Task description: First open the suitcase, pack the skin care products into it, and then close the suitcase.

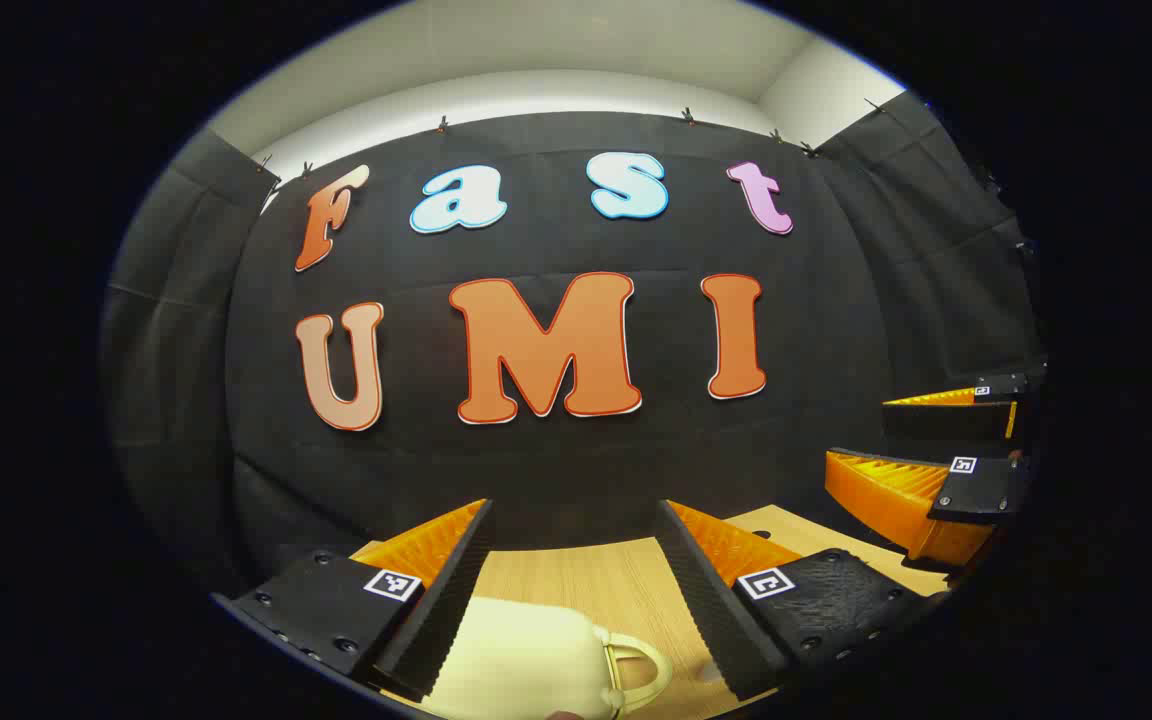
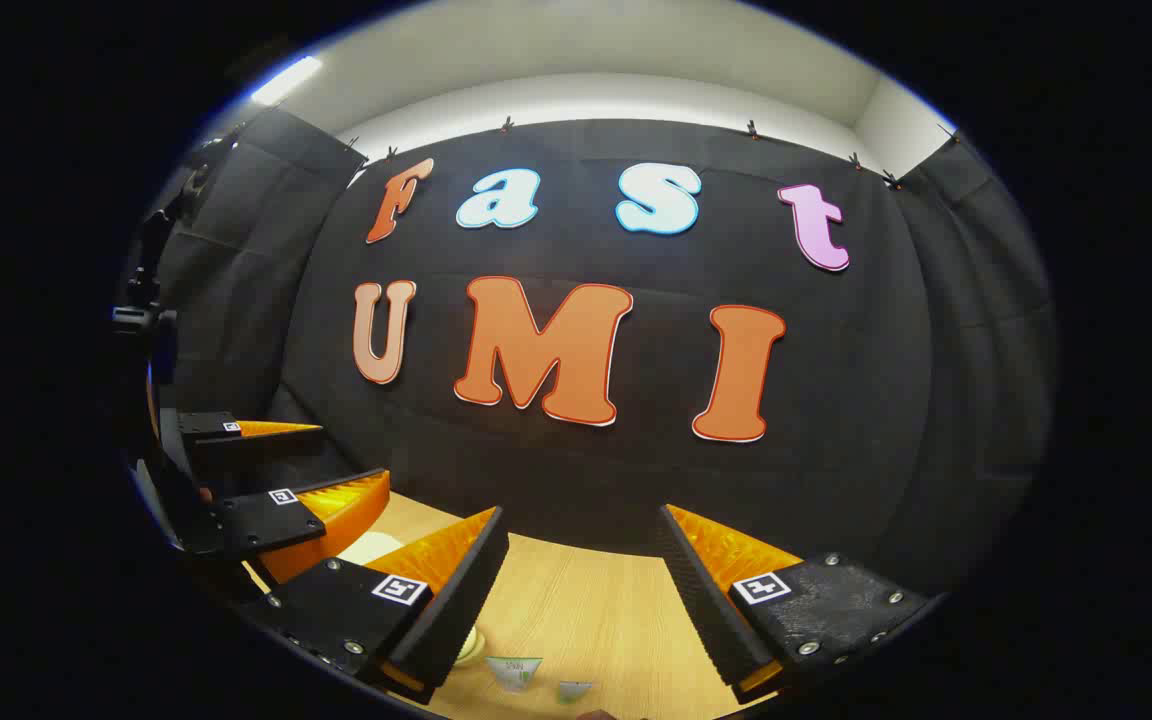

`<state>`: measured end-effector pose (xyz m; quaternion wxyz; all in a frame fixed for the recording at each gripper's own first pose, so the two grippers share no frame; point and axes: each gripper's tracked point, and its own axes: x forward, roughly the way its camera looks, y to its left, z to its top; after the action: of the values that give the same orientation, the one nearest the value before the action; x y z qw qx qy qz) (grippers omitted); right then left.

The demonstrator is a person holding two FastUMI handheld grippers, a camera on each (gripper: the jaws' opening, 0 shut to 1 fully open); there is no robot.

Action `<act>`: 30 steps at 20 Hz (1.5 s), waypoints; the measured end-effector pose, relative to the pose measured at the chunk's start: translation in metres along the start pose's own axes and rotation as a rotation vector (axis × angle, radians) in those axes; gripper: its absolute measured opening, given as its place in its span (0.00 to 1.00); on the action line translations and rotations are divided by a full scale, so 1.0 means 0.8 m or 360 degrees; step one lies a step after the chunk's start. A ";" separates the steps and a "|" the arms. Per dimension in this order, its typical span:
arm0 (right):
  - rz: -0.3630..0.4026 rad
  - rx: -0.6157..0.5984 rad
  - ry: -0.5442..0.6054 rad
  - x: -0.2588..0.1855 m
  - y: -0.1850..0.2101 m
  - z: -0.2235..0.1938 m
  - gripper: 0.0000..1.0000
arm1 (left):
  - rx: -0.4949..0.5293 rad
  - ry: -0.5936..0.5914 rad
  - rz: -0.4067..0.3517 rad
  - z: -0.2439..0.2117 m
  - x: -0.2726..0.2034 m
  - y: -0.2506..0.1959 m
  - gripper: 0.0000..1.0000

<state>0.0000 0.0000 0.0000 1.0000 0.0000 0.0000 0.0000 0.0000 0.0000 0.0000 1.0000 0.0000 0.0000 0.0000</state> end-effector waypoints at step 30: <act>-0.0112 -0.0050 0.0015 -0.004 -0.061 -0.015 0.95 | 0.0464 0.0179 -0.0247 -0.103 0.004 -0.055 0.97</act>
<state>-0.0031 -0.0485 -0.0123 0.9992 -0.0156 0.0046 -0.0352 0.0032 -0.0438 -0.0822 0.9848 0.1449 0.0560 -0.0771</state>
